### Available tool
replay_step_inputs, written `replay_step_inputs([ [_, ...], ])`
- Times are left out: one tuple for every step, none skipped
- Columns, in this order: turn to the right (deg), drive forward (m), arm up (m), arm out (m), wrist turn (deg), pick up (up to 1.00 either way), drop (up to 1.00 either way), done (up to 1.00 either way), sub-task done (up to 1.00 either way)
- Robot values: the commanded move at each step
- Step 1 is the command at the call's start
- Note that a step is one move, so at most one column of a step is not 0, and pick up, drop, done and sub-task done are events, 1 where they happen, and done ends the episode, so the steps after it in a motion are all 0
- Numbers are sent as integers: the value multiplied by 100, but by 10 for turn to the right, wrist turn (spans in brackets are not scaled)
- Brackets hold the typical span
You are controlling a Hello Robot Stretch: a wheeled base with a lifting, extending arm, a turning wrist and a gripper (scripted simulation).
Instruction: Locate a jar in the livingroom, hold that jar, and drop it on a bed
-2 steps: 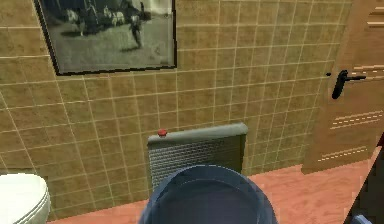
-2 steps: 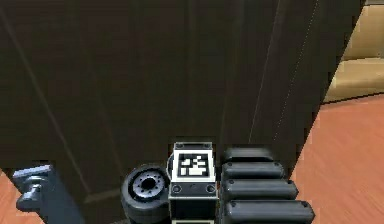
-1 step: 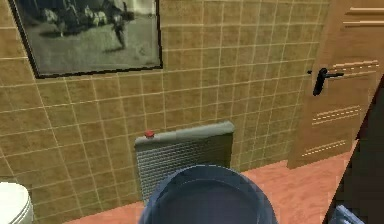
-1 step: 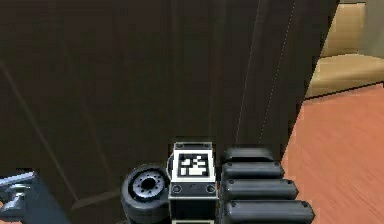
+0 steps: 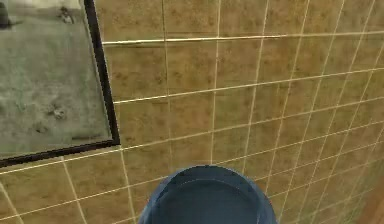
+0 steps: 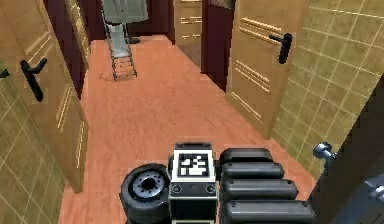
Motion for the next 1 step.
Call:
replay_step_inputs([
  [450, 0, 0, 0, 0, 0, 0, 0, 0],
])
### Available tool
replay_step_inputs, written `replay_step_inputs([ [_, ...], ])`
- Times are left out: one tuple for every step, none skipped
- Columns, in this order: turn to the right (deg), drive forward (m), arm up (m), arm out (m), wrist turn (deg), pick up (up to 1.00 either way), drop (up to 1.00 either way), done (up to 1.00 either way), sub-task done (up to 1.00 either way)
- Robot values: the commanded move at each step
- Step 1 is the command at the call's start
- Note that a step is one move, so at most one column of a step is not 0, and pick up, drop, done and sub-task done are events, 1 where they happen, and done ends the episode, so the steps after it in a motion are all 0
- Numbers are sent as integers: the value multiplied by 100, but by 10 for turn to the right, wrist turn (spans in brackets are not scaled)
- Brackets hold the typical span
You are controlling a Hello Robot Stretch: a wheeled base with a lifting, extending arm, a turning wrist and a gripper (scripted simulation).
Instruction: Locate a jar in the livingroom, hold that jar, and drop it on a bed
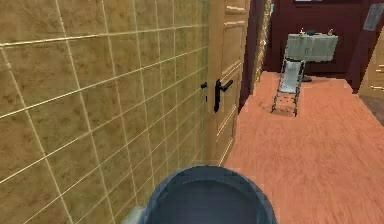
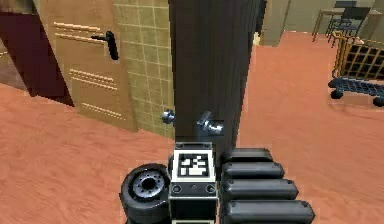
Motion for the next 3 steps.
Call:
replay_step_inputs([
  [180, 0, 0, 0, 0, 0, 0, 0, 0],
  [0, 45, 0, 0, 0, 0, 0, 0, 0],
  [240, 0, 0, 0, 0, 0, 0, 0, 0],
])
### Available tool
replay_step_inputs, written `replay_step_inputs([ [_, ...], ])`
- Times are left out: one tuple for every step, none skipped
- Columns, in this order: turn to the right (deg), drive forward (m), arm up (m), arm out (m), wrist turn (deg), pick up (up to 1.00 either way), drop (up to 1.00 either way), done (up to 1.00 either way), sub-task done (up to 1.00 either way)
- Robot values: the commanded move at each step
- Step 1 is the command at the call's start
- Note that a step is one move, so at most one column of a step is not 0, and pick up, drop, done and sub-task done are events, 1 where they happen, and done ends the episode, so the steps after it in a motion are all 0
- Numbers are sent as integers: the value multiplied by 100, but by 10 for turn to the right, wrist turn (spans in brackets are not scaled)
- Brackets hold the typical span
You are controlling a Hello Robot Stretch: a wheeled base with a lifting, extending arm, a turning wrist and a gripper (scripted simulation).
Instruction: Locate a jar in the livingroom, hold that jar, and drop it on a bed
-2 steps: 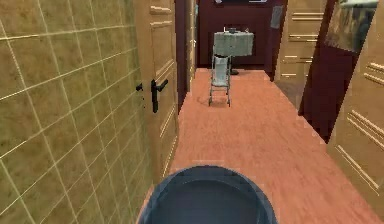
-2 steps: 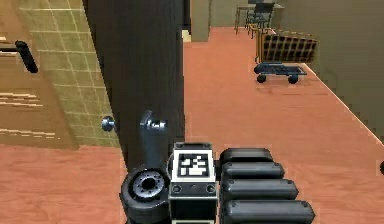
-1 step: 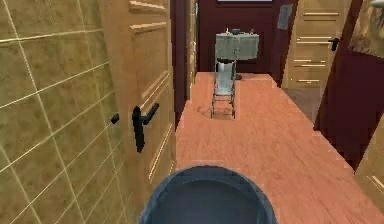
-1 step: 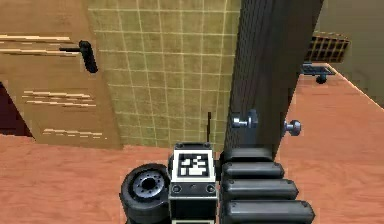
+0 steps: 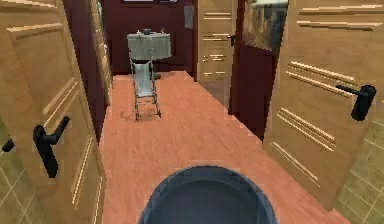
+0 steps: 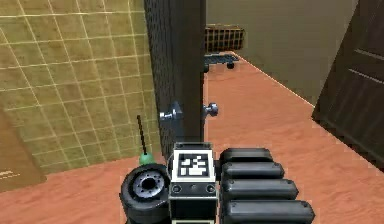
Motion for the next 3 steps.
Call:
replay_step_inputs([
  [0, 100, 0, 0, 0, 0, 0, 0, 0],
  [30, 0, 0, 0, 0, 0, 0, 0, 0],
  [0, 100, 0, 0, 0, 0, 0, 0, 0],
])
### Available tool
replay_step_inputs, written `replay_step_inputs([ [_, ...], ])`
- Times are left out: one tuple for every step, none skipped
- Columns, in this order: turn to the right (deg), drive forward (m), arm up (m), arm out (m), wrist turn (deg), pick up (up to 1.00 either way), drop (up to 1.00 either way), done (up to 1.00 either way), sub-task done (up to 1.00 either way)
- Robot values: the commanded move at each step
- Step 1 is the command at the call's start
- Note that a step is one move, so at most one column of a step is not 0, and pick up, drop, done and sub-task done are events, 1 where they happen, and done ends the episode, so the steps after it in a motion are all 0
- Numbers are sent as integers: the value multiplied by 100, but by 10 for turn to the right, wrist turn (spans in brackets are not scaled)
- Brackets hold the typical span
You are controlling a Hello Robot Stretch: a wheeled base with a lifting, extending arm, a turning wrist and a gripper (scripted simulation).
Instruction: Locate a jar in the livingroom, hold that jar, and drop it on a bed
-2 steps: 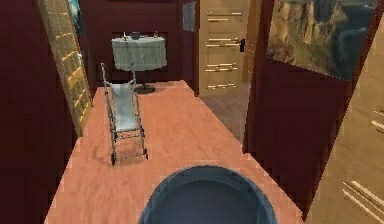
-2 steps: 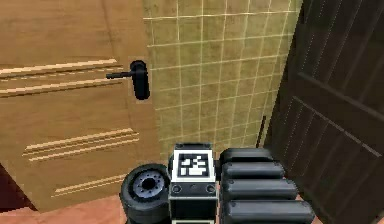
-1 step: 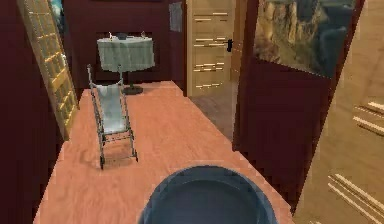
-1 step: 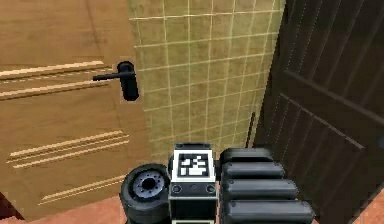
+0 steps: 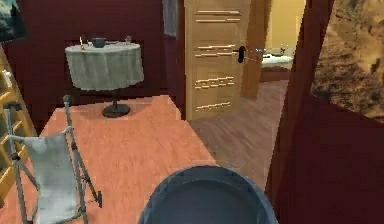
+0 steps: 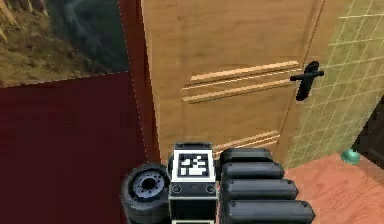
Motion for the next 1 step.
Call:
replay_step_inputs([
  [0, 100, 0, 0, 0, 0, 0, 0, 0],
])
